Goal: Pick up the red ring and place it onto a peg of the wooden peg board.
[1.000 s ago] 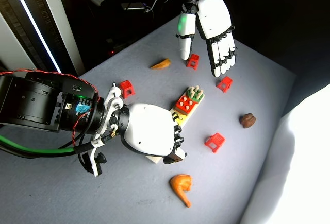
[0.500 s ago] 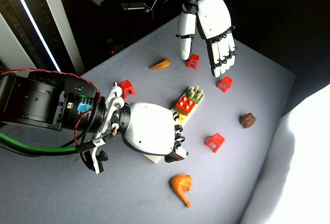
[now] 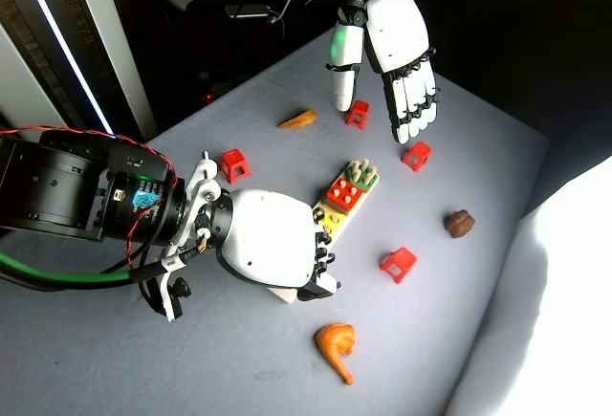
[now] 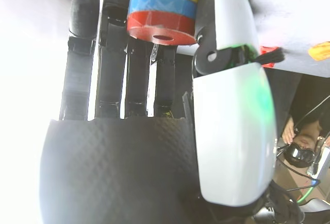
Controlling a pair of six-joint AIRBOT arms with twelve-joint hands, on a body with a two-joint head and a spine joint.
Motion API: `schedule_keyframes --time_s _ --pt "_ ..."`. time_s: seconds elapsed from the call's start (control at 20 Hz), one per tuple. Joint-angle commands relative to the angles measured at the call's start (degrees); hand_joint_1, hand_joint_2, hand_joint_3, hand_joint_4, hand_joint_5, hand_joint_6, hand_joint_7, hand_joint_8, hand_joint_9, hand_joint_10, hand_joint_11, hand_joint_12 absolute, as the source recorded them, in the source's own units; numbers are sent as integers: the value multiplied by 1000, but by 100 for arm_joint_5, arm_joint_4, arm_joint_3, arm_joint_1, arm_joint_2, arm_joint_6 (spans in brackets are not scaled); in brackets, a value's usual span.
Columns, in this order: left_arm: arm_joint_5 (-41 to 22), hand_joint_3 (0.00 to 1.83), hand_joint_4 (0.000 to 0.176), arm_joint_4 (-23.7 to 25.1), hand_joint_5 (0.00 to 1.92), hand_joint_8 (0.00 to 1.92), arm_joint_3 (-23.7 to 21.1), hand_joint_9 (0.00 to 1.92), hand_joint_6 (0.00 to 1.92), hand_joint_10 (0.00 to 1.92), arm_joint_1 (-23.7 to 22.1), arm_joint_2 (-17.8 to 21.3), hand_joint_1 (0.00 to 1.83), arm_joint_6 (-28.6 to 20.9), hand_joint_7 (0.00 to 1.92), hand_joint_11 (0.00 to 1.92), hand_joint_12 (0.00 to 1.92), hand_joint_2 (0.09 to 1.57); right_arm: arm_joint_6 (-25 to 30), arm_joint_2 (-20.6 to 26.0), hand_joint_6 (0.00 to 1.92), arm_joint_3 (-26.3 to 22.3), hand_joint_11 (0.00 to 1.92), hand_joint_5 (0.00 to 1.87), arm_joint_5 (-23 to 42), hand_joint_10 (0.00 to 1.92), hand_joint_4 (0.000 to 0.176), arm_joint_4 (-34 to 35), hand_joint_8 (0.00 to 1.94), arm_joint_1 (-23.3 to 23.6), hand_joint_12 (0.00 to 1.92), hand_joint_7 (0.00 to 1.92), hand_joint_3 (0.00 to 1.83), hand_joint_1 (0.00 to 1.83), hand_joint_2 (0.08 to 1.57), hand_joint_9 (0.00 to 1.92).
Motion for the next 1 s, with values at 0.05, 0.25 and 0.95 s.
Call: schedule_keyframes --time_s 0.05,0.25,0.95 --pt "-216 2 0 278 156 4 30 112 4 5 -81 -23 0 19 148 0 210 1291 1 5 1224 -29 538 892 507 14 0 -3 1092 73 1327 852 0 1195 1176 1045" --pt "-216 0 0 278 159 5 31 117 4 5 -80 -27 0 19 153 0 232 1284 -51 9 1207 -20 562 902 553 20 0 -5 1045 27 1314 884 0 1199 1165 1064" --pt "-216 1 0 278 146 0 59 105 0 0 -85 -76 0 19 139 0 204 1287 -62 -107 1210 136 566 906 569 8 0 -8 1068 21 1308 863 0 1200 1169 1049"
